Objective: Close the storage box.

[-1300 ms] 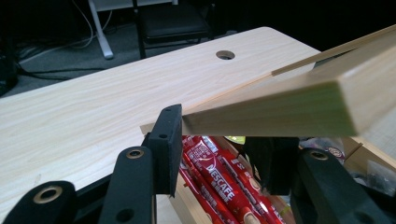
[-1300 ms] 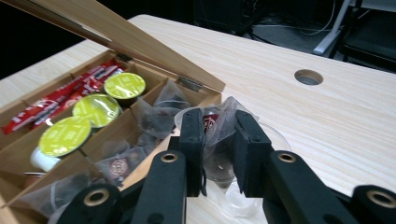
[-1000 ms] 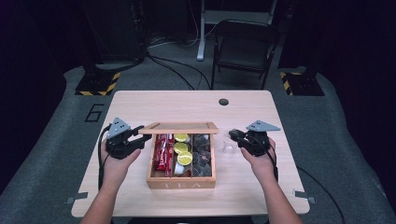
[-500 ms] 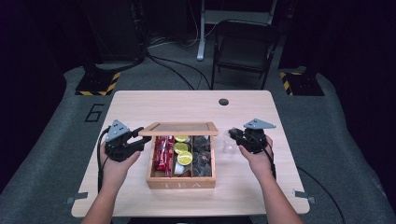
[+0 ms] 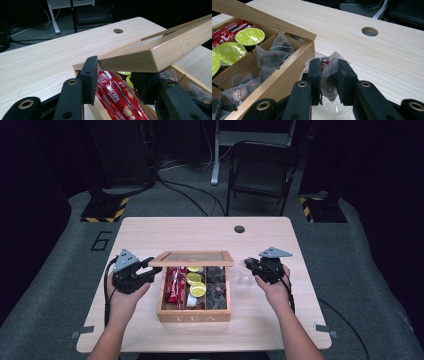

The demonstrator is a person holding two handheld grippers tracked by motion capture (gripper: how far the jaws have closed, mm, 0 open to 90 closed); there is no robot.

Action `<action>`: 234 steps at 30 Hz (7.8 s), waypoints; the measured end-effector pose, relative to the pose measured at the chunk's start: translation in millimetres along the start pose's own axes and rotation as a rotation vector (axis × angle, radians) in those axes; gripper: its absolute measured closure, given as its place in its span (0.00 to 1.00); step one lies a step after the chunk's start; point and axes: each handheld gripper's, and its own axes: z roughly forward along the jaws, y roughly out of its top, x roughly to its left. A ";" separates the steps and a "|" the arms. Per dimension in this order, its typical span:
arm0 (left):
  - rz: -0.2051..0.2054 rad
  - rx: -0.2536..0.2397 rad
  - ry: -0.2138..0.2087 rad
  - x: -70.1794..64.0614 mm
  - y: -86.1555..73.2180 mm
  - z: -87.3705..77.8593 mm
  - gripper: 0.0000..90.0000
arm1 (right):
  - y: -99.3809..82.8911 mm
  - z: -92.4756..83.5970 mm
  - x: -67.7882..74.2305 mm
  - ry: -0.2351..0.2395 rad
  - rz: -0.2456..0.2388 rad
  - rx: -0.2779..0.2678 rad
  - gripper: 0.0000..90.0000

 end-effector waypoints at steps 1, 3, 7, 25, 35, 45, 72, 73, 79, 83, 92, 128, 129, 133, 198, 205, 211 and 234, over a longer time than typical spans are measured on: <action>0.000 0.000 0.000 0.0 0.0 0.0 0.63 | 0.0 0.0 0.0 0.000 0.000 0.000 0.83; 0.000 0.001 -0.002 0.2 0.0 -0.1 0.63 | -1.2 1.3 -1.4 -0.001 0.001 0.000 0.82; -0.002 -0.001 -0.003 0.3 -0.4 0.0 0.63 | -5.1 6.0 -5.6 -0.003 0.014 0.010 0.77; 0.000 0.002 -0.013 1.2 0.4 -0.7 0.63 | 13.1 -15.9 20.4 0.096 -0.035 -0.073 0.66; 0.007 0.001 -0.013 -0.3 2.2 -3.3 0.63 | 26.8 -32.2 63.0 0.173 -0.151 -0.108 0.60; 0.008 0.012 -0.025 -0.8 4.3 -5.8 0.61 | 38.7 -47.0 73.9 0.190 -0.164 -0.181 0.60; -0.001 0.006 -0.007 -1.6 14.1 -6.3 0.62 | 47.7 -58.4 68.9 0.246 -0.129 -0.205 0.63; 0.003 0.007 -0.006 -1.6 14.3 -6.2 0.62 | 48.0 -58.4 68.2 0.251 -0.130 -0.203 0.63; 0.007 0.022 -0.008 -2.2 14.2 -7.0 0.62 | 49.4 -60.7 67.5 0.268 -0.136 -0.190 0.63; 0.020 0.038 -0.013 -2.9 14.0 -8.4 0.62 | 51.6 -63.6 69.2 0.268 -0.161 -0.164 0.63; 0.019 0.031 -0.041 -1.1 19.6 -15.8 0.62 | 57.3 -63.5 68.4 0.259 -0.139 -0.144 0.64; 0.054 0.039 -0.104 -7.5 -26.6 -25.6 0.62 | 15.0 -72.7 84.8 0.253 -0.225 -0.118 0.64; 0.054 0.042 -0.105 -8.0 -28.4 -25.8 0.62 | 13.9 -72.6 85.0 0.256 -0.224 -0.112 0.64; 0.057 0.052 -0.107 -10.2 -34.3 -26.1 0.62 | 6.1 -71.8 87.1 0.253 -0.211 -0.112 0.64; 0.050 0.198 -0.136 -25.1 -103.8 -15.8 0.60 | -65.6 -44.9 98.9 0.280 -0.204 0.012 0.63; 0.059 0.222 -0.147 -28.6 -105.8 -15.3 0.58 | -69.1 -42.9 100.1 0.287 -0.187 0.058 0.64; 0.061 0.231 -0.148 -29.5 -106.3 -15.3 0.55 | -69.9 -41.9 99.0 0.305 -0.171 0.064 0.60; 0.069 0.229 -0.148 -28.1 -94.3 -12.7 0.35 | -57.0 -45.2 101.2 0.297 -0.206 0.037 0.42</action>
